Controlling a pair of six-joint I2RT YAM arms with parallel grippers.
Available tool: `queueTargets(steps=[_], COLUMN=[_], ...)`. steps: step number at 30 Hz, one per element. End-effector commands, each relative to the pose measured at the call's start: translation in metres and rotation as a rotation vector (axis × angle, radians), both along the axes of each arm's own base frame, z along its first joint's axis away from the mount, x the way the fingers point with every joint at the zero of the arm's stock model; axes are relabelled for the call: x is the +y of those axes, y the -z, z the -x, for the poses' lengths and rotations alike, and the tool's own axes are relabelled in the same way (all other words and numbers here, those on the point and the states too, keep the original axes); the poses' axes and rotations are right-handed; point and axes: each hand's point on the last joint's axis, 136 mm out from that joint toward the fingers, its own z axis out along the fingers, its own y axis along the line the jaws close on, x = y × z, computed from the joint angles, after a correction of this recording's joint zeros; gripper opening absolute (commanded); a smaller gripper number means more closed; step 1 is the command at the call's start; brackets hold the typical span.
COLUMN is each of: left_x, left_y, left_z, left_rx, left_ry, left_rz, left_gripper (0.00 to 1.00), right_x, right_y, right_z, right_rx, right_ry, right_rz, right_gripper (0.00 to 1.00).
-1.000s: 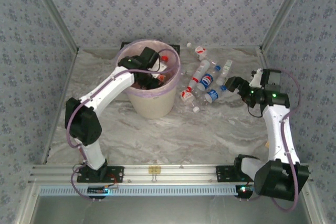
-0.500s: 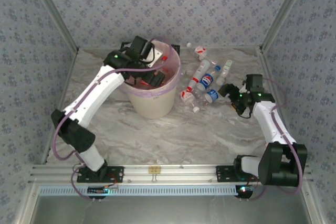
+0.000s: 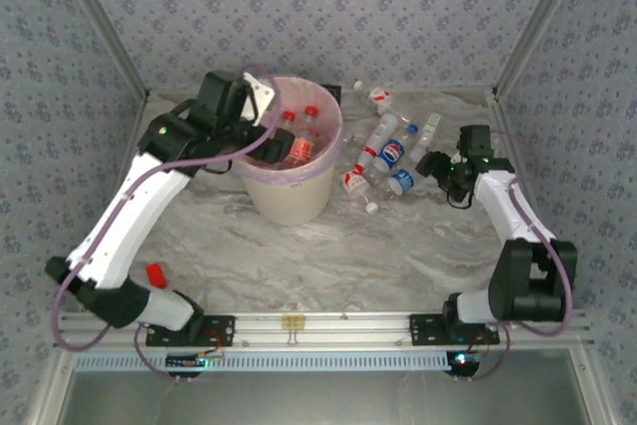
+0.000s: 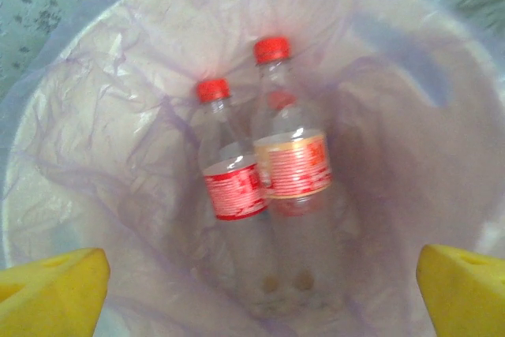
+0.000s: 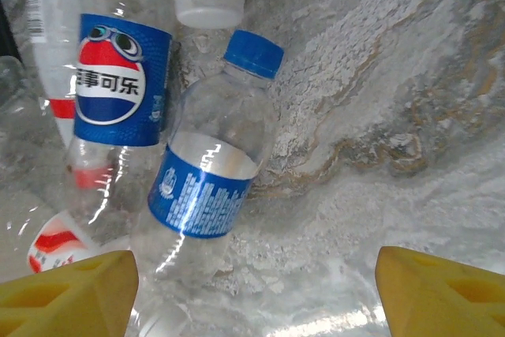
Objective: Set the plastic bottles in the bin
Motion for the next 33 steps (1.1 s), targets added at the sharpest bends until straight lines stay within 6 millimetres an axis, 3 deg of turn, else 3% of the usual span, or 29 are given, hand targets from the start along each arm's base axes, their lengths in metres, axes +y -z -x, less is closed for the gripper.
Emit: queueTargets(steps=[1, 10, 19, 26, 28, 33], left_x=[-0.017, -0.015, -0.02, -0.022, -0.023, -0.033], left_y=[-0.018, -0.01, -0.009, -0.008, -0.009, -0.019], left_z=[0.018, 0.029, 0.028, 0.028, 0.028, 0.029], left_rx=[-0.011, 0.009, 0.016, 0.02, 0.023, 0.031], left_ry=[0.066, 0.068, 0.081, 0.086, 0.091, 0.12], left_rz=[0.175, 0.226, 0.234, 0.247, 0.251, 0.305], left_gripper=[1.0, 1.0, 1.0, 1.0, 1.0, 1.0], right_x=[0.013, 0.02, 0.026, 0.02, 0.016, 0.006], right_y=[0.007, 0.047, 0.063, 0.057, 0.048, 0.016], right_z=[-0.026, -0.056, -0.066, -0.064, -0.062, -0.048], right_rx=[-0.005, 0.045, 0.056, 0.042, 0.022, -0.016], right_ry=[0.014, 0.108, 0.139, 0.138, 0.13, 0.082], right_rz=[-0.086, -0.166, -0.195, -0.188, -0.172, -0.144], right_gripper=[0.81, 0.85, 0.79, 0.63, 0.55, 0.53])
